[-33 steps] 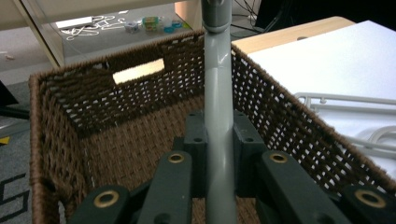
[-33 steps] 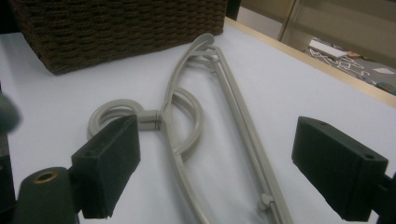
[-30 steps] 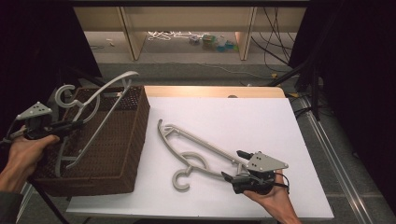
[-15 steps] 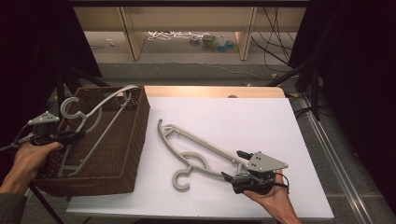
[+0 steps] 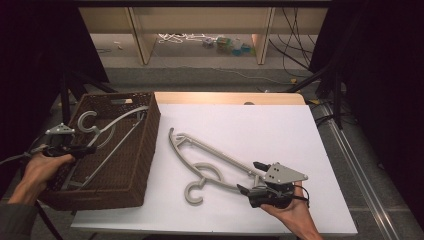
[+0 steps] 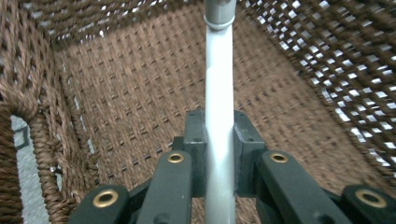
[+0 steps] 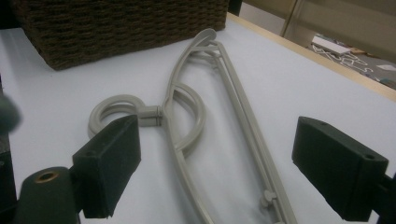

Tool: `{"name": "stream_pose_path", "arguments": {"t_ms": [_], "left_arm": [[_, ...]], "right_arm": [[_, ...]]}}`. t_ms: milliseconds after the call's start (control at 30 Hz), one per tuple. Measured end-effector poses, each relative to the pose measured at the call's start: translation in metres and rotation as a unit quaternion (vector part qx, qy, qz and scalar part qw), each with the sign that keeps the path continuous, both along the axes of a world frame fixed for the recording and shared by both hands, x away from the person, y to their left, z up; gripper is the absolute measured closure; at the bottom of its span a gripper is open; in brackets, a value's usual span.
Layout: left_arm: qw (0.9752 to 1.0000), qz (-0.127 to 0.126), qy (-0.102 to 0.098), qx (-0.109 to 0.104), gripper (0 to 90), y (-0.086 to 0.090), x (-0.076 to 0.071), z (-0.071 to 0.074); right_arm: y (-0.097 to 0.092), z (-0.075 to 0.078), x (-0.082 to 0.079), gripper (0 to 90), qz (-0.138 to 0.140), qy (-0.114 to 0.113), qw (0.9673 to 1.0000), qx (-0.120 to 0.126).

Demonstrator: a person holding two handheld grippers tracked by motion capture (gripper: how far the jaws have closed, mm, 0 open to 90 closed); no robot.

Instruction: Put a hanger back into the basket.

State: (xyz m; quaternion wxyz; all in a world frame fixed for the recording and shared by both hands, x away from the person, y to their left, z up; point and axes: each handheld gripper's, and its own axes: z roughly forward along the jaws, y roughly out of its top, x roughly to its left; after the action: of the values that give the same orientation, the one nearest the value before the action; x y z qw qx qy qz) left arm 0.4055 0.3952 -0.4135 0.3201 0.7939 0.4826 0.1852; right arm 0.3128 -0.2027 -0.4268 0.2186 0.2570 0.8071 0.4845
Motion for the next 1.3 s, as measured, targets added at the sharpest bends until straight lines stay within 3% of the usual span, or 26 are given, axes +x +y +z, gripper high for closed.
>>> {"name": "stream_pose_path", "arguments": {"t_ms": [33, 100, 133, 200, 267, 400, 467, 500, 533, 667, 733, 867, 900, 933, 967, 1033, 1100, 1133, 1167, 1200, 1233, 1267, 1300], "left_arm": [[0.9997, 0.006, 0.017, 0.014, 79.0, -0.001, 0.002, -0.001], [0.9997, 0.007, 0.022, 0.009, 78.8, -0.002, 0.003, -0.003], [0.9995, 0.020, 0.023, 0.012, 77.9, -0.003, 0.005, -0.005], [0.9994, 0.021, 0.028, 0.009, 76.9, -0.002, 0.005, -0.005], [0.9981, 0.054, 0.022, 0.019, 73.8, -0.001, 0.005, -0.006], [0.9969, 0.072, 0.025, 0.021, 69.2, 0.002, 0.004, -0.009], [0.9942, 0.104, 0.017, 0.023, 60.3, 0.007, 0.004, -0.008], [0.9942, 0.104, 0.017, 0.023, 55.1, 0.007, 0.004, -0.008], [0.9899, 0.139, 0.009, 0.023, 49.2, 0.008, 0.002, -0.004], [0.9881, 0.152, -0.012, 0.018, 39.7, 0.008, -0.001, 0.004], [0.9865, 0.161, -0.031, 0.004, 37.0, 0.005, -0.004, 0.011], [0.9852, 0.154, -0.070, -0.027, 34.3, -0.007, -0.014, 0.025], [0.9844, 0.147, -0.087, -0.042, 31.3, -0.016, -0.019, 0.031], [0.9844, 0.147, -0.087, -0.042, 30.5, -0.016, -0.019, 0.031], [0.9836, 0.140, -0.099, -0.055, 30.5, -0.023, -0.023, 0.035], [0.9801, 0.123, -0.129, -0.087, 28.7, -0.039, -0.034, 0.044], [0.9791, 0.120, -0.135, -0.094, 27.3, -0.044, -0.037, 0.046], [0.9757, 0.108, -0.153, -0.113, 26.1, -0.056, -0.043, 0.048], [0.9757, 0.108, -0.153, -0.113, 23.4, -0.056, -0.043, 0.048], [0.9740, 0.101, -0.159, -0.126, 21.4, -0.063, -0.046, 0.049], [0.9703, 0.083, -0.175, -0.146, 20.6, -0.078, -0.052, 0.051], [0.9703, 0.083, -0.175, -0.146, 20.4, -0.078, -0.052, 0.051], [0.9687, 0.078, -0.181, -0.152, 20.4, -0.083, -0.054, 0.051]], "right_arm": [[-0.001, 0.000, 0.000, 16.4, 0.002, 0.005, 1.0000, -0.003], [-0.001, 0.000, 0.000, 16.4, 0.002, 0.005, 1.0000, -0.003], [-0.001, 0.000, 0.000, 16.4, 0.001, 0.006, 1.0000, -0.002], [-0.001, 0.000, 0.000, 16.4, 0.001, 0.006, 1.0000, -0.002], [-0.001, 0.000, 0.000, 16.4, 0.001, 0.007, 1.0000, -0.003], [0.000, -0.001, 0.000, 16.4, 0.003, 0.007, 1.0000, -0.004], [0.000, -0.001, 0.000, 16.4, 0.000, 0.006, 1.0000, -0.001], [0.000, -0.001, 0.000, 16.4, 0.000, 0.006, 1.0000, -0.001], [0.000, -0.001, 0.000, 16.4, 0.000, 0.007, 1.0000, -0.002], [0.000, -0.001, 0.001, 16.4, 0.000, 0.010, 0.9999, -0.004], [0.000, -0.001, 0.001, 16.4, 0.001, 0.010, 0.9999, -0.006], [0.000, -0.001, 0.000, 16.4, 0.000, 0.011, 0.9999, -0.005], [0.000, -0.001, 0.000, 16.4, -0.001, 0.010, 0.9999, -0.005], [0.000, -0.001, 0.000, 16.4, -0.002, 0.010, 0.9999, -0.006], [0.000, -0.001, 0.000, 16.4, -0.002, 0.010, 0.9999, -0.006], [0.000, -0.001, 0.000, 16.4, -0.003, 0.009, 1.0000, -0.003], [0.001, -0.001, 0.000, 16.3, -0.005, 0.007, 1.0000, -0.001], [0.001, 0.000, 0.000, 16.3, -0.004, 0.008, 1.0000, -0.002], [0.001, 0.000, 0.000, 16.3, -0.004, 0.008, 1.0000, -0.002], [0.001, -0.001, 0.000, 16.3, -0.006, 0.004, 1.0000, 0.002], [0.000, 0.000, 0.000, 16.3, -0.008, 0.003, 1.0000, 0.001], [0.000, 0.000, 0.000, 16.3, -0.007, 0.001, 1.0000, 0.002], [0.000, 0.000, 0.000, 16.3, -0.007, 0.001, 1.0000, 0.002]]}}
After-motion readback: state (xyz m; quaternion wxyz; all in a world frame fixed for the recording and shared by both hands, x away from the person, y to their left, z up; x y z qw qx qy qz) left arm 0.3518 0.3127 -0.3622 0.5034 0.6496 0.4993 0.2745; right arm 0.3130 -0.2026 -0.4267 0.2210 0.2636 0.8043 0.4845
